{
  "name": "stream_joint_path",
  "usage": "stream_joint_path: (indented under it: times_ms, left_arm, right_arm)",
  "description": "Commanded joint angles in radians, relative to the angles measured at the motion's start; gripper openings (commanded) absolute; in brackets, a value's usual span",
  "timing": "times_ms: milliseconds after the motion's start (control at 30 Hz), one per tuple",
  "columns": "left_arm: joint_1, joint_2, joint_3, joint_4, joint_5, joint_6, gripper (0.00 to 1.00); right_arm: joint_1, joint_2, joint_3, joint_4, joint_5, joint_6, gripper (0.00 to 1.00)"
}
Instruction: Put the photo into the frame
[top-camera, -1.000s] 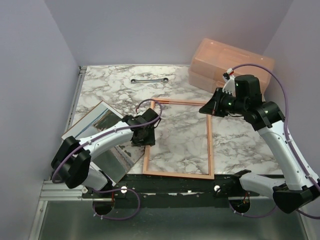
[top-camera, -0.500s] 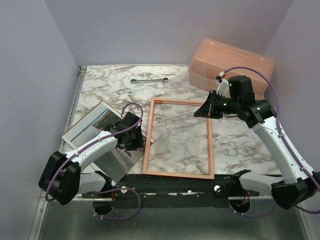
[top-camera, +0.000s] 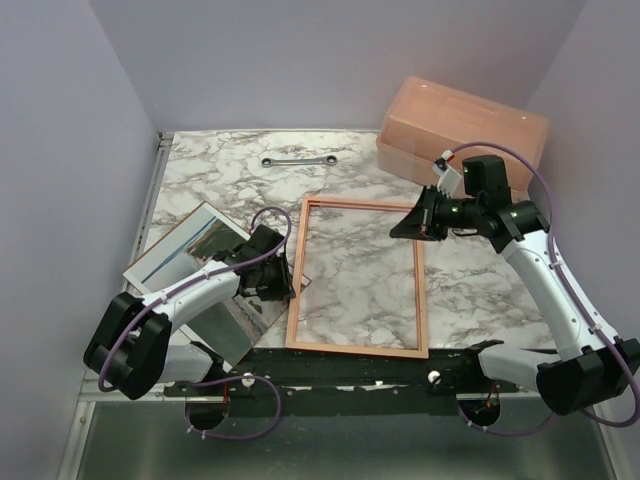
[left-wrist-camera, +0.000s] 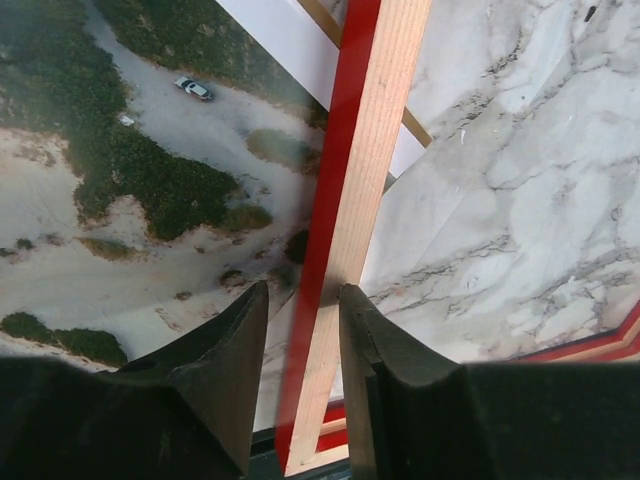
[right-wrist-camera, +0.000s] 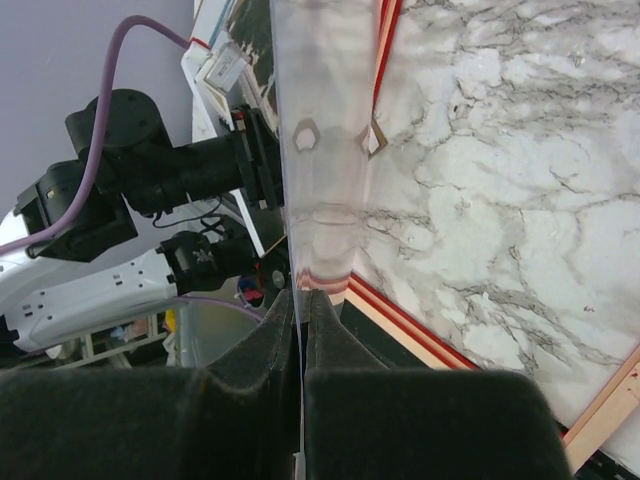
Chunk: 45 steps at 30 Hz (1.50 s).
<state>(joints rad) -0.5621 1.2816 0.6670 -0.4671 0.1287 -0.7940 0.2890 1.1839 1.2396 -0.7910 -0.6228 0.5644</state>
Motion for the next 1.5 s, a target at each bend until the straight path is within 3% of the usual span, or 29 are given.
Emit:
stream_joint_path:
  times_ms: [0,200,567,900,1467]
  left_arm:
    - [0.006,0.025,-0.009,0.003,-0.012,0.000,0.34]
    - [0.005,0.041,-0.007,-0.001,-0.026,0.005,0.23]
    - [0.005,0.069,0.000,-0.008,-0.041,0.016,0.13]
    - [0.005,0.085,0.006,-0.018,-0.054,0.023,0.10]
    - [0.005,0.105,0.009,-0.024,-0.060,0.029,0.08]
  right_arm:
    - [-0.022,0.003,-0.039,0.055,-0.120,0.013,0.00]
    - [-0.030,0.017,-0.050,0.064,-0.136,0.017,0.00]
    - [-0.036,0.045,-0.069,0.099,-0.186,0.035,0.00]
    - [-0.044,0.070,-0.041,0.102,-0.192,0.040,0.00]
    - [-0.043,0.046,-0.140,0.165,-0.212,0.082,0.00]
